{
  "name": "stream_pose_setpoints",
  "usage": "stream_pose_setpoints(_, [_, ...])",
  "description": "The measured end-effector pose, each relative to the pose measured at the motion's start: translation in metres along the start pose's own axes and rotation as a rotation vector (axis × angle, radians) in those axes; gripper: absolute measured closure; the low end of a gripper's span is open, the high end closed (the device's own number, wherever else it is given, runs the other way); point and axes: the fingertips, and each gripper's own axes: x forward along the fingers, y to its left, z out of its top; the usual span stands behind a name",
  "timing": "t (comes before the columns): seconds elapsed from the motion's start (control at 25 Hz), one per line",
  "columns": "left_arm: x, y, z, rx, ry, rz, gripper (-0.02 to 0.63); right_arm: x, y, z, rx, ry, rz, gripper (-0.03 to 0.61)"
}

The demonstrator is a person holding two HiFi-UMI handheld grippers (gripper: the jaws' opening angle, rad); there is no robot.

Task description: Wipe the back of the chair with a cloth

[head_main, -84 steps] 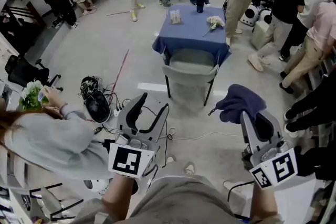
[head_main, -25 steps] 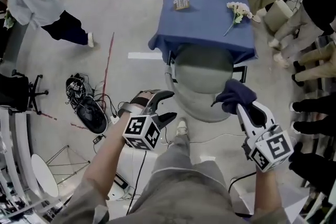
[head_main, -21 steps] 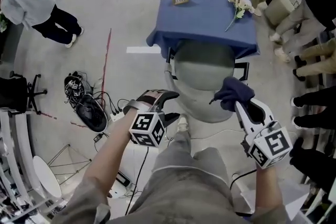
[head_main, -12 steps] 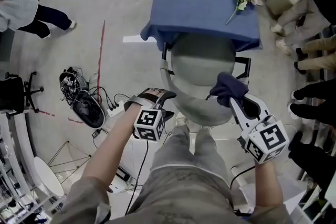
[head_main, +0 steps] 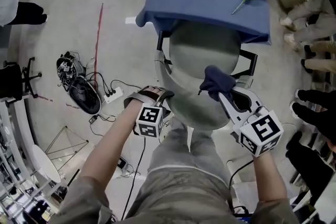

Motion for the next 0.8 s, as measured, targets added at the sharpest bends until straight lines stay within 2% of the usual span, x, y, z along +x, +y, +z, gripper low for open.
stream_pose_setpoints(0.08, [0.008,-0.002,-0.002,0.007,0.012,0.005,0.306,0.009,-0.005,-0.003,-0.008,0.012,0.03,0.506])
stream_pose_setpoints(0.24, [0.022,0.001,-0.007,0.016,0.029,0.037,0.414,0.024,-0.017,-0.012,-0.02,0.046,0.05,0.506])
stream_pose_setpoints(0.56, [0.024,0.001,-0.005,-0.02,-0.01,-0.026,0.444,0.059,-0.022,-0.028,0.0,0.092,0.126,0.506])
stream_pose_setpoints(0.8, [0.026,0.0,-0.002,-0.03,-0.031,-0.039,0.451,0.115,0.005,-0.048,-0.107,0.107,0.25,0.506])
